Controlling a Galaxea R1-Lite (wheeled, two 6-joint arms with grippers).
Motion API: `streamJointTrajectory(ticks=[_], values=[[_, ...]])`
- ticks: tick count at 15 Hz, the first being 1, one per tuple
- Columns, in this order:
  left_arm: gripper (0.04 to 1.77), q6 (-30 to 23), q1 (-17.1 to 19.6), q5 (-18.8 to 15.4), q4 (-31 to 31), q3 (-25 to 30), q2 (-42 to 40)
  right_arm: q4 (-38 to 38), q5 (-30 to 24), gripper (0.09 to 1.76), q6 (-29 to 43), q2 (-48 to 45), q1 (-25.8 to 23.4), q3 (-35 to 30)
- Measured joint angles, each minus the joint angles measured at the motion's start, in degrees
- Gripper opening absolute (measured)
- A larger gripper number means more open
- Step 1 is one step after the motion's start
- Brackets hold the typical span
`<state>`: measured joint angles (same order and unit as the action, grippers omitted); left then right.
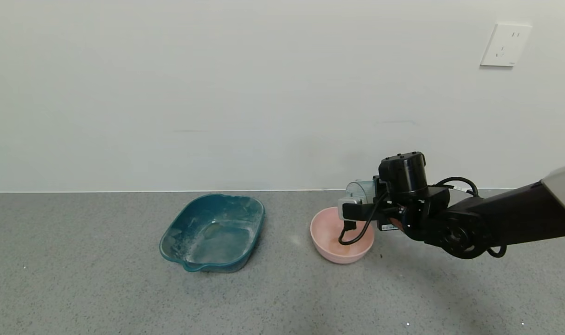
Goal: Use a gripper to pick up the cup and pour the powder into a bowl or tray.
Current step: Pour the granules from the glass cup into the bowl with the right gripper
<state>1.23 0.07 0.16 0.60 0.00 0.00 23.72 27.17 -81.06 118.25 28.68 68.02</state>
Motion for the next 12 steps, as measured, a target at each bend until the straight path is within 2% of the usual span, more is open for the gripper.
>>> streamJointTrajectory(ticks=[12], values=[[1.76,0.0,0.0,0.0,0.0,0.0,0.0,-0.2,5.5,1.35,-9.3,0.3,2.5,-0.2]])
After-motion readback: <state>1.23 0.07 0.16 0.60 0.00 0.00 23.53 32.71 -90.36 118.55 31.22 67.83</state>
